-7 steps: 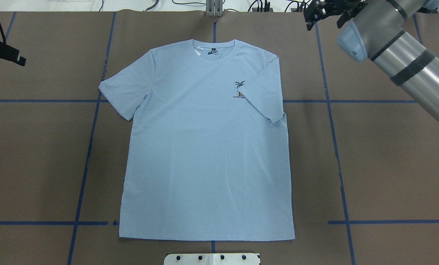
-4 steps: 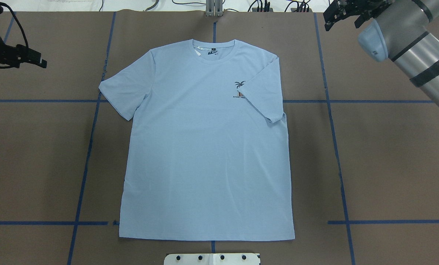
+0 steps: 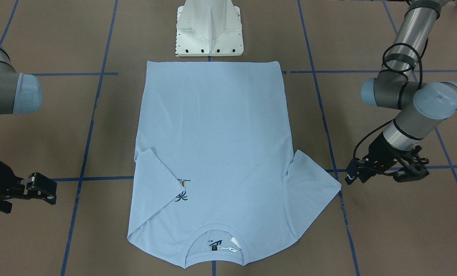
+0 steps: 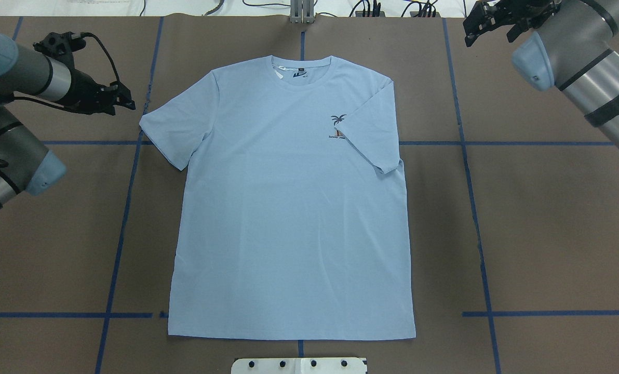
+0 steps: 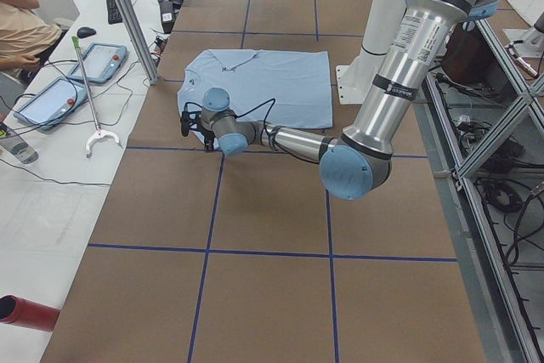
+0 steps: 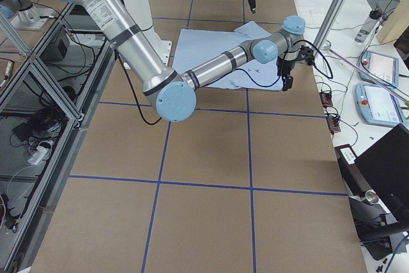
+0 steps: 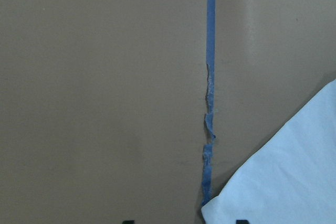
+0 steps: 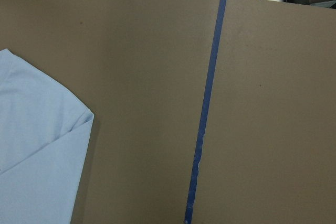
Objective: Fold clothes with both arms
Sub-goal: 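Move the left gripper in toward the shirt's sleeve nearest it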
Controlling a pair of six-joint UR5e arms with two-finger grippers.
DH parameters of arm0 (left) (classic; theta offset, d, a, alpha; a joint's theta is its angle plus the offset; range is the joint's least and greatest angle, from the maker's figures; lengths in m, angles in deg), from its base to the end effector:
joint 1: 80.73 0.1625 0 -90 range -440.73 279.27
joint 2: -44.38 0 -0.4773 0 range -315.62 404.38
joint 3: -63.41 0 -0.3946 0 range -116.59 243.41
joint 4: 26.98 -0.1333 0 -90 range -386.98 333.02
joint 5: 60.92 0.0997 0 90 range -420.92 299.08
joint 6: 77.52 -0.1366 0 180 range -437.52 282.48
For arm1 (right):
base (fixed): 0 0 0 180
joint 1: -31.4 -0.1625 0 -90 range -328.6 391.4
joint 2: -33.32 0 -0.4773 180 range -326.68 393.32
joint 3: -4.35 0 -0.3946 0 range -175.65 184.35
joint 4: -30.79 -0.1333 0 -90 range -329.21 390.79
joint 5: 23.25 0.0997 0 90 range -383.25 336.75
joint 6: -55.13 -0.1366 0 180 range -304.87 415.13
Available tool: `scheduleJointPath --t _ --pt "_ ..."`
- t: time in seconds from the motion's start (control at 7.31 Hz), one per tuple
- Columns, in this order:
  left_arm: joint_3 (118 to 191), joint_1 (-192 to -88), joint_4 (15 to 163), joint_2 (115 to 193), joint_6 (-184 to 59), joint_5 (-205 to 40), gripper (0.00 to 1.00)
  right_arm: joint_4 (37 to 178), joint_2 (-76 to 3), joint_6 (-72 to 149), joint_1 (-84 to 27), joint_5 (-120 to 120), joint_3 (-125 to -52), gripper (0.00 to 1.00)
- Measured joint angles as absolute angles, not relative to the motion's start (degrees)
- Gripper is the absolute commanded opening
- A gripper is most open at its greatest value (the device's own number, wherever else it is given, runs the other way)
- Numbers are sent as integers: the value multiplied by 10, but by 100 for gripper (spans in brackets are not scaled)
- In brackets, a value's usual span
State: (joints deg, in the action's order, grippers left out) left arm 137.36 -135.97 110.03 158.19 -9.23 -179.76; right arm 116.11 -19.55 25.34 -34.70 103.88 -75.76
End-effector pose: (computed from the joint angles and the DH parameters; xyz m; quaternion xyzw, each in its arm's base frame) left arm 0.3659 -0.6455 0.5335 0.1041 0.4863 -0.1384 0.8565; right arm -0.2700 -0.7348 0.4021 0.0943 -0.3908 -0.0406 0.9147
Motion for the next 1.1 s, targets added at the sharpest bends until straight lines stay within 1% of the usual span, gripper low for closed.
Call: scheduleJointPath --t 0.55,0.82,0.96,1.1 --pt "1319 -1337 1144 1604 -75 -1767 57 1160 -196 253 -345 1038 -757 100" --pt "1312 -1329 1148 1606 -74 -1765 57 1160 -196 252 -345 1038 -758 100" --pt "1311 -1324 1149 1606 -75 -1765 55 1160 -197 252 -345 1038 -758 100" --pt "1311 -1321 1149 1606 -75 -1765 31 1160 -197 252 -345 1037 -757 100"
